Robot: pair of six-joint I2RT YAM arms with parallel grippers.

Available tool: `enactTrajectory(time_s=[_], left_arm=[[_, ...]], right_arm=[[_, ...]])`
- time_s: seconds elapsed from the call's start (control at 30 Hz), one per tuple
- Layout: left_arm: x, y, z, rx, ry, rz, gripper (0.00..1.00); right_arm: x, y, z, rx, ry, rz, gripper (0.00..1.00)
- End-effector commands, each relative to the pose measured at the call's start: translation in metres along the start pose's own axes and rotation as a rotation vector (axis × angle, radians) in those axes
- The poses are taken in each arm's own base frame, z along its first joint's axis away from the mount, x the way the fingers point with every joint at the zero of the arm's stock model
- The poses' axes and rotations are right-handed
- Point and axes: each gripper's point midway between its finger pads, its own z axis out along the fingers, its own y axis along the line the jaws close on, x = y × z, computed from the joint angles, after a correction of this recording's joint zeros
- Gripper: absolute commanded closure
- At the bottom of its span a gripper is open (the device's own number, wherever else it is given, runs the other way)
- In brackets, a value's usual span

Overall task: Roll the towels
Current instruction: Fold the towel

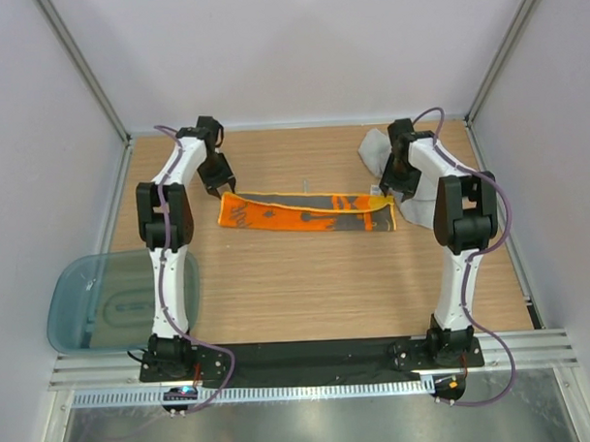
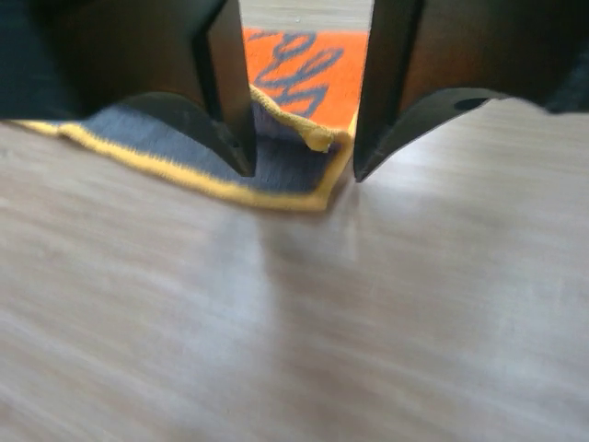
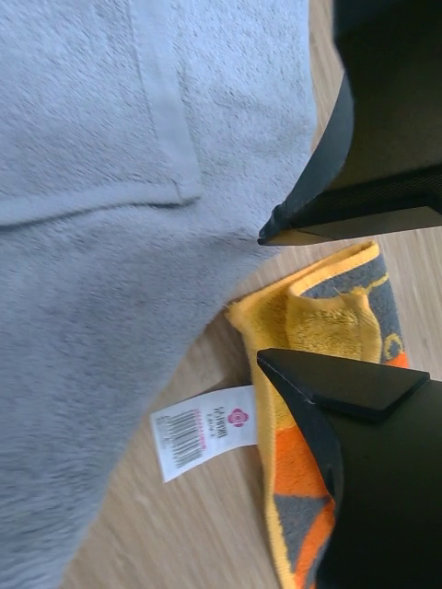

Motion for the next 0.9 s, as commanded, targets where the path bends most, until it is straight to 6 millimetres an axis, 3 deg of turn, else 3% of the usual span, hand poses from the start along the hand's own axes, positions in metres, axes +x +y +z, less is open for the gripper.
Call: enactTrajectory(time_s=[0.0,0.13,0.17,0.37,0.4,0.43,0.47,0.5,0.53,0.57,0.6,0.63,0.67,0.7,0.73,0.87], left_arm=[[-0.012,-0.005,-0.012,0.043,0.026,-0.015,0.51],[-0.025,-0.003,-0.026,0.060,-0.013,-0.052,0.43],[-0.031,-0.003,-0.035,0.070,-0.044,-0.056,0.35],[-0.026,0.007,-0.053,0.068,-0.052,-0.062,0.29],[-0.028,0.006,-0.067,0.084,-0.080,-0.058,0.25],[-0.016,0.011,-0.061,0.070,-0.053,-0.059,0.25],[-0.018,0.010,-0.063,0.084,-0.076,-0.056,0.24],[-0.017,0.008,-0.078,0.104,-0.107,-0.051,0.23],[-0.012,0.008,-0.080,0.107,-0.112,-0.043,0.23],[-0.001,0.010,-0.076,0.111,-0.101,-0.037,0.23],[0.003,0.008,-0.079,0.126,-0.106,-0.030,0.22],[0.005,0.005,-0.093,0.150,-0.134,-0.018,0.22],[0.019,0.002,-0.086,0.160,-0.112,-0.002,0.21],[0.023,-0.001,-0.088,0.175,-0.113,0.008,0.21],[0.027,-0.004,-0.095,0.195,-0.122,0.020,0.21],[0.054,-0.011,-0.108,0.218,-0.098,0.112,0.21]], right_arm=[[-0.030,0.001,-0.017,-0.016,-0.052,0.042,0.44],[-0.054,0.001,-0.040,-0.015,-0.114,0.044,0.40],[-0.061,-0.001,-0.049,-0.015,-0.145,0.044,0.34],[-0.074,-0.010,-0.085,-0.010,-0.226,0.031,0.24],[-0.063,-0.009,-0.084,-0.033,-0.204,0.023,0.24],[-0.060,-0.009,-0.087,-0.049,-0.206,0.024,0.23],[-0.059,-0.005,-0.089,-0.080,-0.223,0.026,0.23],[-0.042,-0.005,-0.094,-0.127,-0.204,0.015,0.24],[-0.034,-0.005,-0.095,-0.151,-0.202,0.013,0.26],[-0.034,0.000,-0.101,-0.194,-0.236,0.018,0.31],[-0.009,-0.004,-0.088,-0.205,-0.187,0.022,0.34],[-0.003,0.001,-0.106,-0.288,-0.213,0.029,0.36],[-0.001,0.013,-0.112,-0.373,-0.236,0.032,0.46],[0.022,0.010,-0.099,-0.387,-0.189,0.037,0.51],[0.028,0.017,-0.108,-0.454,-0.185,0.051,0.56],[0.057,0.007,-0.083,-0.404,-0.100,0.074,0.53]])
